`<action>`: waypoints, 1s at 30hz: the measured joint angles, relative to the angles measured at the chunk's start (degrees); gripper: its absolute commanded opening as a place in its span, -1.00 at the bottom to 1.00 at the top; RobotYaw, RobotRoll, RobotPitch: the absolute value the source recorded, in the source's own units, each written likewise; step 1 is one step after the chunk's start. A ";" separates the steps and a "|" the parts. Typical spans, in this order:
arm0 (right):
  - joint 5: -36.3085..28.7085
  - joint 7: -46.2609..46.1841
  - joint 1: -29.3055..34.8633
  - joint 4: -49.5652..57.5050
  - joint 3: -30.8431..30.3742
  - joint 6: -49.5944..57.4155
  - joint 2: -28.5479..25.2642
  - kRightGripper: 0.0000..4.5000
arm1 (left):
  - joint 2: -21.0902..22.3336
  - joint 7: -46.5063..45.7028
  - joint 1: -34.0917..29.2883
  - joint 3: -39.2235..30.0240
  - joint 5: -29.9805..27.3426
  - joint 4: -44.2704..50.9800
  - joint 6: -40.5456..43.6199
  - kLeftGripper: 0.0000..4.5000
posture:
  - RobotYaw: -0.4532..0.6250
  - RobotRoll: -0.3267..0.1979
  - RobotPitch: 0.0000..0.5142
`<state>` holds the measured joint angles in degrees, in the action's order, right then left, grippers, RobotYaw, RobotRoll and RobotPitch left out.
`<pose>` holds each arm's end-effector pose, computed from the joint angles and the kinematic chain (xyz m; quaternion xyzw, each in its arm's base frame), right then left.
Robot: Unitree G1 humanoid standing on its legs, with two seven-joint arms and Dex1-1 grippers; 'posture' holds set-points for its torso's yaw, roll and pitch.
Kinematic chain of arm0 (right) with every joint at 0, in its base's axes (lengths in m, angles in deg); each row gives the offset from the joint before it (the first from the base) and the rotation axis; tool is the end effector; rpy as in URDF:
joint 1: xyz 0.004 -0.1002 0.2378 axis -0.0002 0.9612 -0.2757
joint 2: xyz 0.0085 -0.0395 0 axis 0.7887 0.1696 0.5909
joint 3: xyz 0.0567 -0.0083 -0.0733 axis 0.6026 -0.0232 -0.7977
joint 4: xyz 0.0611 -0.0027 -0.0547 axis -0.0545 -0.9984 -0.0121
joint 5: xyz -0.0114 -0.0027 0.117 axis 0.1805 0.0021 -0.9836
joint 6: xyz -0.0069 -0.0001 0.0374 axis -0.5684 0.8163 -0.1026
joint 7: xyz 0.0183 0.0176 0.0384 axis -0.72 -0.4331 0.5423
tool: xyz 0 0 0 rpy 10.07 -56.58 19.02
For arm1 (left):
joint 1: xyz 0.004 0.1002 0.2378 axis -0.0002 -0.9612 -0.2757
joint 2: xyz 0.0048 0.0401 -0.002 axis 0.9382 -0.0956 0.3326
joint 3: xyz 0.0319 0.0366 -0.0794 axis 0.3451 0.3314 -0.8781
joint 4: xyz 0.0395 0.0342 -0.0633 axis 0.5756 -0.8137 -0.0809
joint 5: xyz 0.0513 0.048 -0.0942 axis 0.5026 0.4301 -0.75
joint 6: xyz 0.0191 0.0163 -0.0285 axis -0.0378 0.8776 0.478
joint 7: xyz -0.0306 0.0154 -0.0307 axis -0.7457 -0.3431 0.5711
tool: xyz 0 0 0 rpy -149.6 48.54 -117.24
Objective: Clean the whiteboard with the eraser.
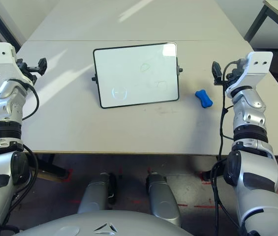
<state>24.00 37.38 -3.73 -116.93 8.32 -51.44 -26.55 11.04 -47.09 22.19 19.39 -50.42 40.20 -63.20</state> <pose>0.3105 -0.3186 0.1339 -0.0004 -0.0667 -0.0273 0.9974 0.3206 0.2965 0.1790 0.0413 -0.0328 0.0694 0.9962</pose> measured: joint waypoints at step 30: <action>0.22 -0.91 -1.48 -0.66 -0.30 -0.44 -0.12 0.99 | -0.38 27.50 -8.28 11.87 -6.02 29.38 10.16 1.00 | -0.38 0.25 -0.65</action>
<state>24.23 36.46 -5.20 -117.59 8.02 -51.88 -26.67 10.66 -19.59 13.91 31.26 -56.44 69.58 -53.05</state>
